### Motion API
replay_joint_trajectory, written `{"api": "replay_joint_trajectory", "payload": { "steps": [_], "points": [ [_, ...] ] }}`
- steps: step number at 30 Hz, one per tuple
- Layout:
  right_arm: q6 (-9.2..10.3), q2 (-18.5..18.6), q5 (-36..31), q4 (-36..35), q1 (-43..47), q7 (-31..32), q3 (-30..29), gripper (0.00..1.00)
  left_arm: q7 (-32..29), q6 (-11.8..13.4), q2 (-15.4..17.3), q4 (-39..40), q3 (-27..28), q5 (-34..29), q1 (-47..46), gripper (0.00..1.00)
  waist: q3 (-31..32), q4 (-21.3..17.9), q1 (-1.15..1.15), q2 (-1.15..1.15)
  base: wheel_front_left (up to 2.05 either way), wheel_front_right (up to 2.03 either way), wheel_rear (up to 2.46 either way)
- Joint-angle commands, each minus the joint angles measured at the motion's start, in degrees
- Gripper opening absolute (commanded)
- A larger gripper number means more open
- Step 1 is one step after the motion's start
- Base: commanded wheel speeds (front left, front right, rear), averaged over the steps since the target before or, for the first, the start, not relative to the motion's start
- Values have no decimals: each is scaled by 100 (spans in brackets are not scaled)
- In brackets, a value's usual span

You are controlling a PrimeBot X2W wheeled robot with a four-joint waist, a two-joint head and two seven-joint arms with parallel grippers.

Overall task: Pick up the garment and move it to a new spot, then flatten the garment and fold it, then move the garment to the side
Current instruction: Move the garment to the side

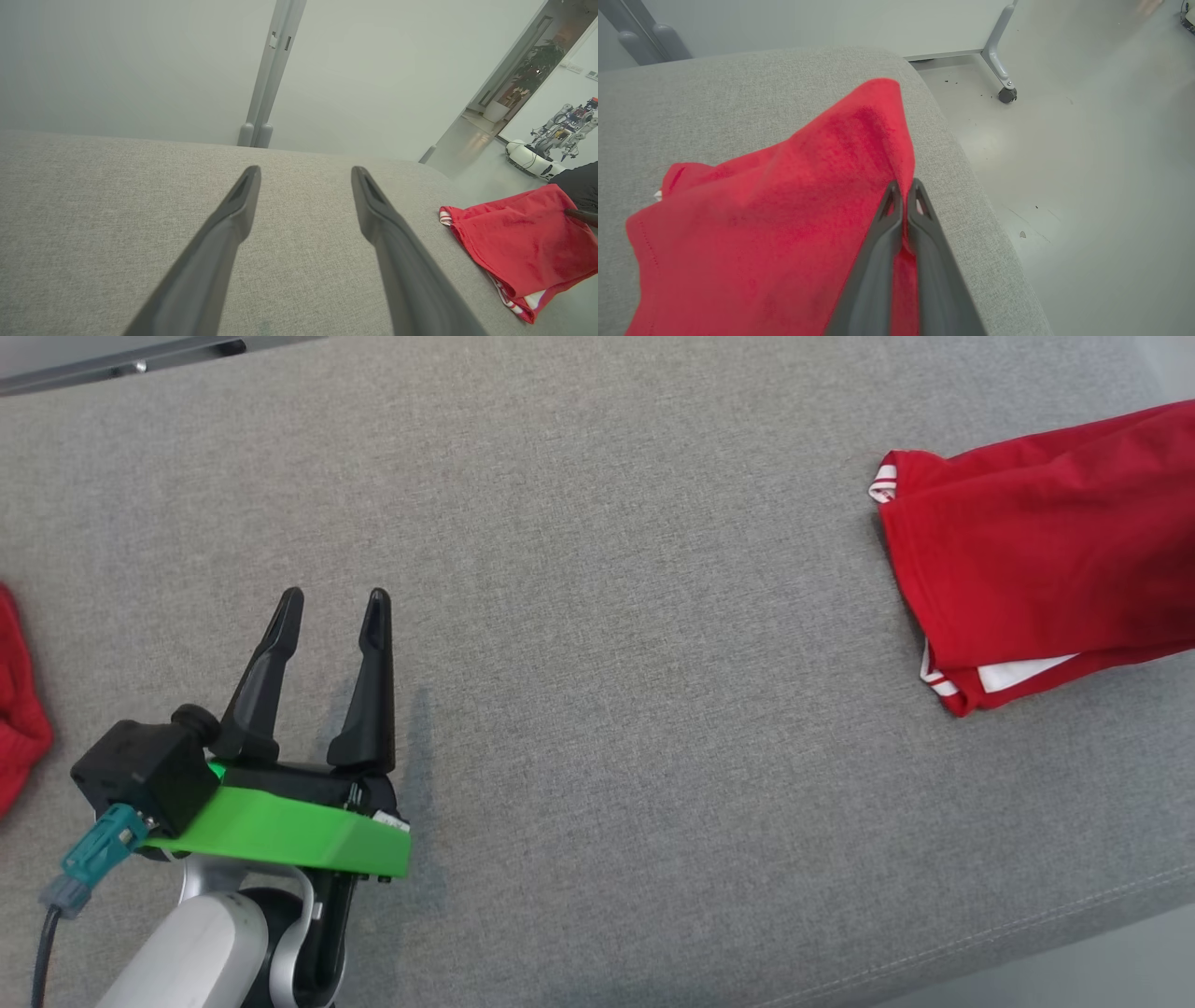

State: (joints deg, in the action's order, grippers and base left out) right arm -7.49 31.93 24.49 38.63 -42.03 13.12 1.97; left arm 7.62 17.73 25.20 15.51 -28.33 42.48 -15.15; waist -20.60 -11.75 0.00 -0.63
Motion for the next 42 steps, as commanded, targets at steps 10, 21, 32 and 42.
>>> {"api": "replay_joint_trajectory", "payload": {
  "steps": [10, 21, 32, 42],
  "points": [
    [-1, -187, -996, 1215, -666, -825, -467, 100, -159, 159, 193, 263, 10, -157, -120, 100, -410, 168, 0, 63, 0, 0, 0],
    [-1, -499, -1073, 1684, -877, -1399, -29, 100, -117, 165, 148, 161, 24, -65, -62, 100, -216, 142, 0, 63, 0, 0, 0],
    [0, -634, -485, 1073, -777, -1741, 798, 100, 270, -80, -95, -611, 190, 201, -202, 100, 361, 223, 0, 63, 0, 0, 0],
    [-1, -995, -250, 163, -275, -1999, 986, 100, 718, -257, -454, -2002, 345, -130, -303, 100, 1029, 541, 0, 63, 0, 0, 0]
  ]
}}
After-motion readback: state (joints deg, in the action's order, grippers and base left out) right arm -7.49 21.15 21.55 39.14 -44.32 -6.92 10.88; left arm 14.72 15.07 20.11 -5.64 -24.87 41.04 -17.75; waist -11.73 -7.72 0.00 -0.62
